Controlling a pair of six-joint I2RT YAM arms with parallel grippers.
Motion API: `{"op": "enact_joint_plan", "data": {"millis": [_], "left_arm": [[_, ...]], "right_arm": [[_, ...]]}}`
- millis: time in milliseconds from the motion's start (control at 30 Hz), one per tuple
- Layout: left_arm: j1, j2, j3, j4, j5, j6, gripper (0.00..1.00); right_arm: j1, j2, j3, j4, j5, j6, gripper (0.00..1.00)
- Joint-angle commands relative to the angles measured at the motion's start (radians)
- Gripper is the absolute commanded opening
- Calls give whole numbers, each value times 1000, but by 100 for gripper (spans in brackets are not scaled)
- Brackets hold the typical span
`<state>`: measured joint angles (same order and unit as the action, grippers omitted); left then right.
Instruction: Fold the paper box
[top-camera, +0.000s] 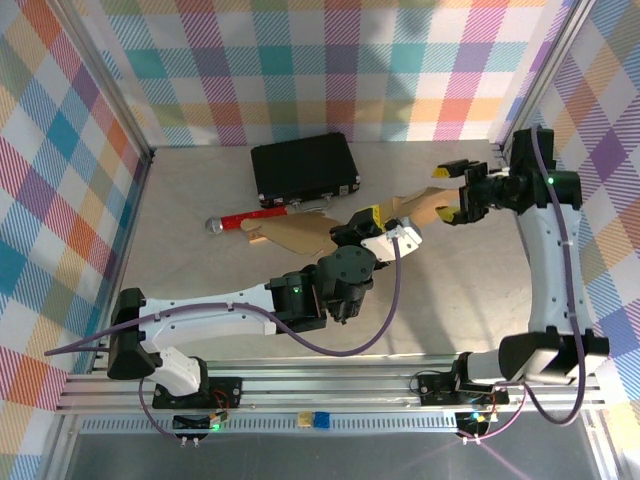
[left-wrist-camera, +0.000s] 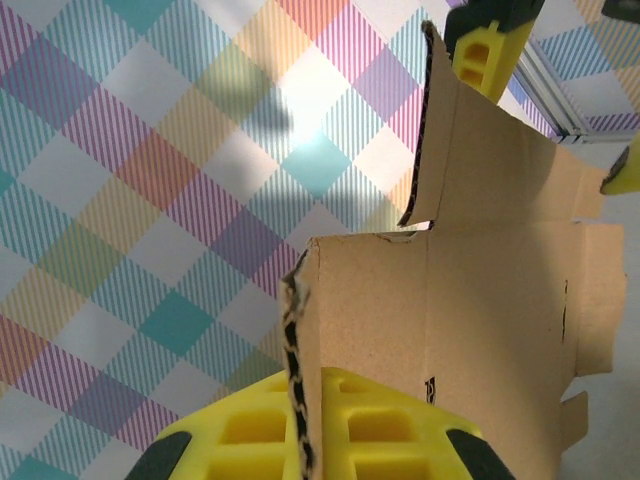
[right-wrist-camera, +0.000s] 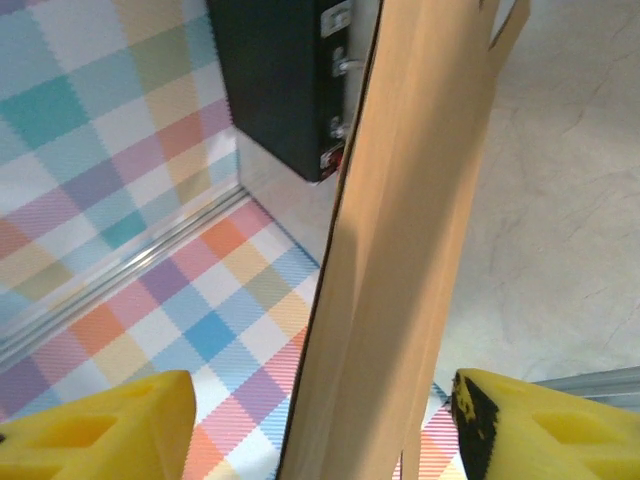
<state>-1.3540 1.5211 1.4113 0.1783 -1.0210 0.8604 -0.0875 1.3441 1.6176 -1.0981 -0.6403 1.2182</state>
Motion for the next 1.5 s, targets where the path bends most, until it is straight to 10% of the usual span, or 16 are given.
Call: {"op": "enact_joint_plan", "data": {"millis": [0, 333, 500, 667, 1100, 1233, 1467], "left_arm": [[1, 1, -5, 37, -7, -13, 0], [2, 5, 0, 49, 3, -14, 0], [0, 8, 23, 71, -26, -13, 3], [0, -26, 107, 139, -80, -11, 53], [37, -162, 112, 442, -165, 77, 55], [114, -218, 106, 259, -218, -128, 52], [308, -290, 229, -550, -149, -837, 51]], "right_arm": [[6, -41, -93, 86, -60, 101, 63], [32, -24, -169, 301, -57, 248, 43], [44, -55, -167, 363, 10, 274, 0], [44, -57, 0, 360, 123, 152, 0], [42, -29, 449, 130, 267, -193, 0], [74, 29, 445, 72, 242, -195, 0], [337, 302, 455, 210, 327, -143, 0]]}}
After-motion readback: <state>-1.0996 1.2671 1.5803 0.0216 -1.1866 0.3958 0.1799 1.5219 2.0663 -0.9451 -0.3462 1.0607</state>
